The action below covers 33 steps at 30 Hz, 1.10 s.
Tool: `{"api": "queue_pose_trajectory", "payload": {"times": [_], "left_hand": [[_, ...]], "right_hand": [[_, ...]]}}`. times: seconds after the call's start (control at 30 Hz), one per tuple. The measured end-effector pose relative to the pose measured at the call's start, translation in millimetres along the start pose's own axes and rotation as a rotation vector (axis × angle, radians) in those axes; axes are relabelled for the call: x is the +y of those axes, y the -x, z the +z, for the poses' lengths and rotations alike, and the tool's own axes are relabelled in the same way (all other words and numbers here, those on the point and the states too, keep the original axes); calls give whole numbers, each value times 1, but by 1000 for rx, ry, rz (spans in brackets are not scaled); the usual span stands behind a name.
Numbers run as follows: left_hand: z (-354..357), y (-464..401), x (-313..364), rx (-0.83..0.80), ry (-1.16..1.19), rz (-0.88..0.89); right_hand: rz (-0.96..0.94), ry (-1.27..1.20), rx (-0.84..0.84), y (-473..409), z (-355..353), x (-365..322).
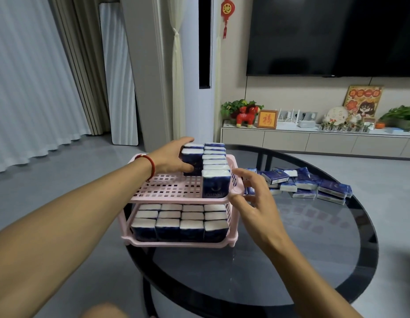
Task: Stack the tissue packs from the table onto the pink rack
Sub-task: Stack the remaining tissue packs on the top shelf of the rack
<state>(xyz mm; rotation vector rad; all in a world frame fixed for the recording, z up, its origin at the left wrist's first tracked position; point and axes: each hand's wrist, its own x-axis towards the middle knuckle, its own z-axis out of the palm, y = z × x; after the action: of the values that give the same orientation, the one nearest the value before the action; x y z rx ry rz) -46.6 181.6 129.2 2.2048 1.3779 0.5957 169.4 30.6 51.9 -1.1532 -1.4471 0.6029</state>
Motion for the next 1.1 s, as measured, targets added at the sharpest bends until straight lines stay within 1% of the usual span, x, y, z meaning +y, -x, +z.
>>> {"api": "queue_pose_trajectory", "payload": {"times": [0.33,0.4,0.47,0.53,0.57,0.63,0.7,0.77,0.8,0.83,0.87,0.93,1.03,1.1], "left_hand": [[0,5,3,-10,34,-25],[-1,9,7,-9,29,-39],[-5,16,13,4,40,-45],[-12,27,18,36,42,-47],[-14,33,20,68,42,-49],[-15,49,24,201,27,-47],[-8,72,32,442,-34,12],[6,100,41,725,-100,164],[16,113,47,826,-111,247],[27,124,49,890,-114,311],[41,132,50,922,-120,352],[69,144,47,924,-130,375],[97,156,44,833,-119,357],[106,163,46,782,-110,384]], "right_hand": [[9,1,15,-3,-8,5],[32,-23,51,-6,-12,11],[76,-25,127,-11,-17,25],[151,38,199,-18,-25,47],[195,114,209,-21,-29,61],[282,325,159,-26,-34,92],[336,505,71,-30,-35,116],[326,655,-17,-37,-31,130],[301,743,-59,-41,-27,134],[270,824,-92,-45,-22,137],[238,882,-116,-50,-16,139],[179,954,-155,-62,-3,144],[180,1010,-245,-85,8,156],[194,1049,-352,-95,9,165]]}}
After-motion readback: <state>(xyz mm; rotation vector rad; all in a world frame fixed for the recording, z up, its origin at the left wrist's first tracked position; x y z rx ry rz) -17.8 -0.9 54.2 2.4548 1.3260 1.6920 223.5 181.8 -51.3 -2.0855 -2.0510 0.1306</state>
